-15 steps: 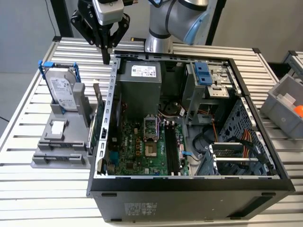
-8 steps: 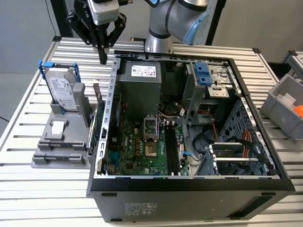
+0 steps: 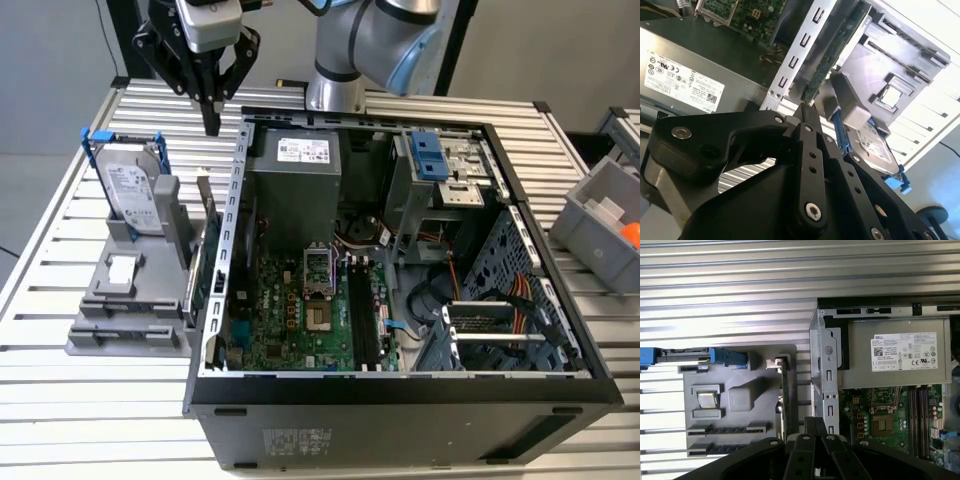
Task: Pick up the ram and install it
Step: 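Reach for the ram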
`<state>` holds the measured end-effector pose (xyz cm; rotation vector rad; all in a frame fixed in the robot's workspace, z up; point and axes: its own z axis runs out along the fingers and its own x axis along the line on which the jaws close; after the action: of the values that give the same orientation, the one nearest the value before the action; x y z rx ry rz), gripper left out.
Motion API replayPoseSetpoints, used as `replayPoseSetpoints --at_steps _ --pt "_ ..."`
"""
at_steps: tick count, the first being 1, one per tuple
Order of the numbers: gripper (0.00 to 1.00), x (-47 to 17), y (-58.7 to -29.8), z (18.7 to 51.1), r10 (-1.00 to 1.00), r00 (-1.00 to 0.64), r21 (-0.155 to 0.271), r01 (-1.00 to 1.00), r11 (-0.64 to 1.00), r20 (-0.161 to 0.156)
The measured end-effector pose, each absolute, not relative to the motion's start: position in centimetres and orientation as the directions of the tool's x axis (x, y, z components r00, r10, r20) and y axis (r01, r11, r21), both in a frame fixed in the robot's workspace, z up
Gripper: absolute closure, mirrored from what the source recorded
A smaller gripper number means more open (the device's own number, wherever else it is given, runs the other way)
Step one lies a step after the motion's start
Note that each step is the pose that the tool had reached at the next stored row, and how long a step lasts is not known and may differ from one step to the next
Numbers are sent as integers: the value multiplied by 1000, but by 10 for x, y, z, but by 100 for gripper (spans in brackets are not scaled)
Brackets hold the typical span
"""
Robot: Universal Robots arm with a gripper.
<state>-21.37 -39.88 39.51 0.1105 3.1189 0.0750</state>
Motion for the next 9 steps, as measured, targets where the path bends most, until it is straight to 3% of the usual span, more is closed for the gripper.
replayPoseSetpoints --at_steps 9 --pt "100 -221 -399 395 71 -997 49 70 996 -18"
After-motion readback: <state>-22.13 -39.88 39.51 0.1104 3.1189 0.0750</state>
